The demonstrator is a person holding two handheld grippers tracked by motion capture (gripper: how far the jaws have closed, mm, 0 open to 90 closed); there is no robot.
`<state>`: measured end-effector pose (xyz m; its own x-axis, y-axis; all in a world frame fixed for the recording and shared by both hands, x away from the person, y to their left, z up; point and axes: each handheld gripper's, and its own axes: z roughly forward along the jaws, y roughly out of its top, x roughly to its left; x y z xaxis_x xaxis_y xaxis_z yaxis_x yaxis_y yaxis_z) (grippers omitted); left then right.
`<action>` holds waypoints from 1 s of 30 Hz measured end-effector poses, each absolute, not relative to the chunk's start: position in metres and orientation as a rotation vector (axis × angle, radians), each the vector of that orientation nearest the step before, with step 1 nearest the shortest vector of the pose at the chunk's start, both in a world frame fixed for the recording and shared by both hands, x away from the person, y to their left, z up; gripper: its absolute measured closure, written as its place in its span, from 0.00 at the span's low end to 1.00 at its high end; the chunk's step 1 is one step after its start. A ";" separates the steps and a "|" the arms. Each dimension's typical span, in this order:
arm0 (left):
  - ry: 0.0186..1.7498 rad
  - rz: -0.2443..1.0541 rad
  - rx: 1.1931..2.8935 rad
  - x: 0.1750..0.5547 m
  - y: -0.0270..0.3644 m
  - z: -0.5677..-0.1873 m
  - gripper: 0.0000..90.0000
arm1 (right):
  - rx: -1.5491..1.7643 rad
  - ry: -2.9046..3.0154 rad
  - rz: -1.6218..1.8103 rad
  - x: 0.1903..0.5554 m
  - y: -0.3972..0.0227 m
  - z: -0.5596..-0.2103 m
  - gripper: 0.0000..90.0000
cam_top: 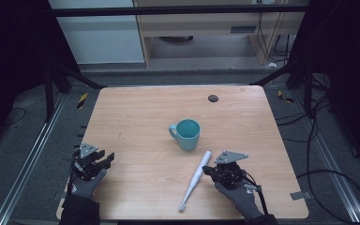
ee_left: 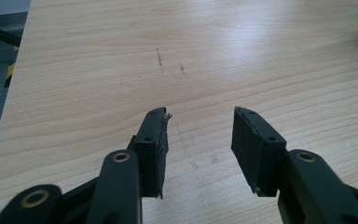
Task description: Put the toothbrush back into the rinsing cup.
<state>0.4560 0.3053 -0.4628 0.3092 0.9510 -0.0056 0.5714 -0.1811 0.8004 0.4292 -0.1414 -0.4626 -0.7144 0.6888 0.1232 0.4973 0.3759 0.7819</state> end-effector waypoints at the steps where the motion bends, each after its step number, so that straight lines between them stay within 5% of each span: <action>1: 1.355 0.672 1.860 0.456 0.305 -0.463 0.61 | 1.063 2.424 1.252 0.428 -0.140 -0.464 1.00; 30: 1.361 0.668 1.863 0.456 0.305 -0.464 0.61 | 0.993 2.571 1.194 0.419 -0.109 -0.488 1.00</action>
